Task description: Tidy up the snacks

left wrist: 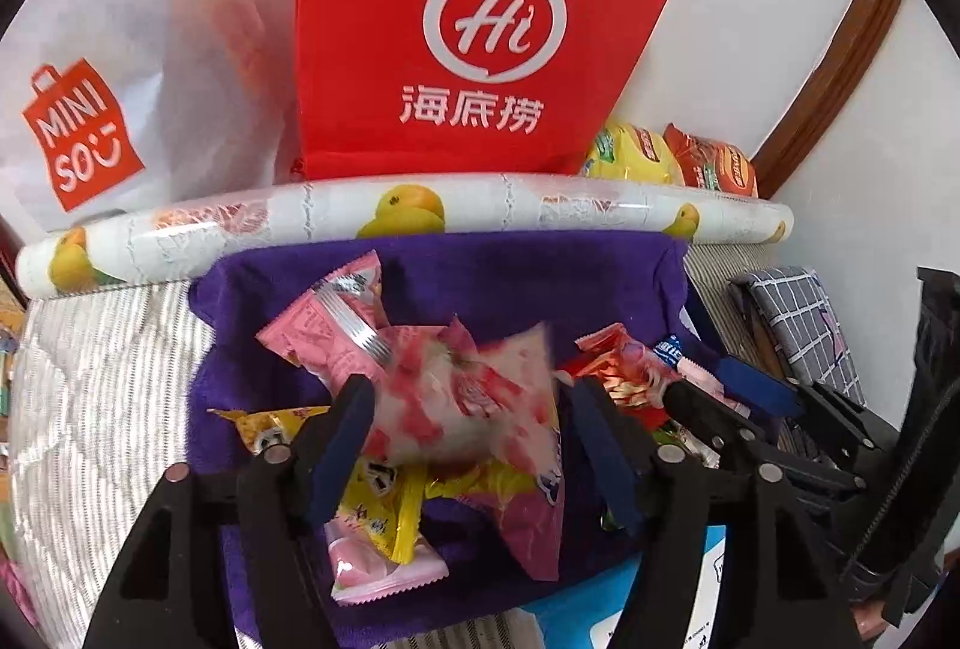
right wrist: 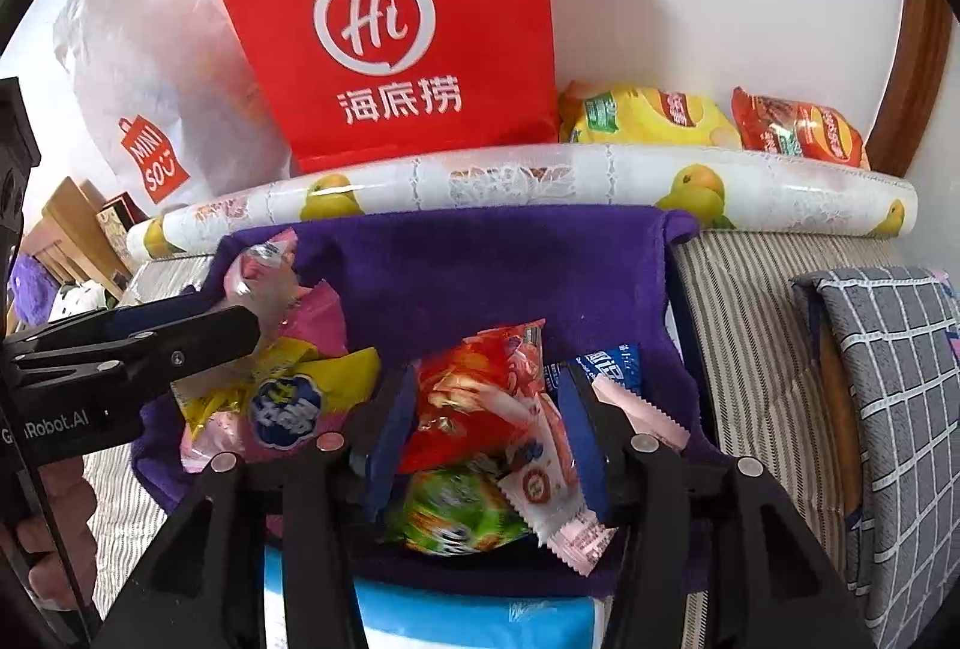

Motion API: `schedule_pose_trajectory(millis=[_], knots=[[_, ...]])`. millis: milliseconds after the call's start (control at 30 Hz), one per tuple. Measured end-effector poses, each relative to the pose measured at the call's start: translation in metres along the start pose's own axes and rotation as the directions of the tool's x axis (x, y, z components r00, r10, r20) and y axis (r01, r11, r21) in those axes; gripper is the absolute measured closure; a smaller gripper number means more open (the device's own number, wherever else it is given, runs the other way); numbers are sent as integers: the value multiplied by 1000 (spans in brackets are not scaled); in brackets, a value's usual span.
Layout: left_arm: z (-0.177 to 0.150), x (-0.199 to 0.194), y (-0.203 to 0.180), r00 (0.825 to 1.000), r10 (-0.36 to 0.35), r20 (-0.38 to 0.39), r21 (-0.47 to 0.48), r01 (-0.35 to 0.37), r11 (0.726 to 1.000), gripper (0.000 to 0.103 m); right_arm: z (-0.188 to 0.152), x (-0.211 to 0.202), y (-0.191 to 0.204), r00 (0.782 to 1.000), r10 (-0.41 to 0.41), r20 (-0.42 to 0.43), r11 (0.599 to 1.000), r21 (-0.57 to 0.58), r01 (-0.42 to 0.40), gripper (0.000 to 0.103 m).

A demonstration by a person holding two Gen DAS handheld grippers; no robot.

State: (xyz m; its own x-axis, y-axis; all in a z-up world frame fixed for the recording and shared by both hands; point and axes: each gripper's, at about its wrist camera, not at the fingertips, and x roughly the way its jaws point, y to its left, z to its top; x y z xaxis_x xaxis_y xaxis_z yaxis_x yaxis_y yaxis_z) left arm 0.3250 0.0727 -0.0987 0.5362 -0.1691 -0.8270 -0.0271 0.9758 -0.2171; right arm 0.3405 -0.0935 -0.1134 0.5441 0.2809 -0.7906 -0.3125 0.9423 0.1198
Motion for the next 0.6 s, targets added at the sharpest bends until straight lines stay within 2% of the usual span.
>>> schedule_pose_trajectory(millis=[100, 233, 300, 367, 600], knots=[[-2, -14, -3, 1000, 8, 6, 2, -8, 1000, 32, -1, -14, 1, 1000, -13, 18, 1000, 4, 13, 41], [-10, -35, -10, 999, 20, 31, 14, -20, 1000, 27, -4, -42, 2, 999, -20, 41, 1000, 20, 19, 35], [-17, -48, -14, 999, 20, 41, 20, -20, 1000, 26, -8, -57, 3, 998, -30, 58, 999, 24, 28, 27], [-24, -59, -16, 999, 7, 45, 14, -7, 1000, 25, -14, -74, 6, 996, -56, 74, 998, 22, 54, 23], [-60, -101, -27, 998, -10, 59, 15, 9, 1000, 22, -41, -133, 22, 986, -109, 124, 994, -14, 112, 21]])
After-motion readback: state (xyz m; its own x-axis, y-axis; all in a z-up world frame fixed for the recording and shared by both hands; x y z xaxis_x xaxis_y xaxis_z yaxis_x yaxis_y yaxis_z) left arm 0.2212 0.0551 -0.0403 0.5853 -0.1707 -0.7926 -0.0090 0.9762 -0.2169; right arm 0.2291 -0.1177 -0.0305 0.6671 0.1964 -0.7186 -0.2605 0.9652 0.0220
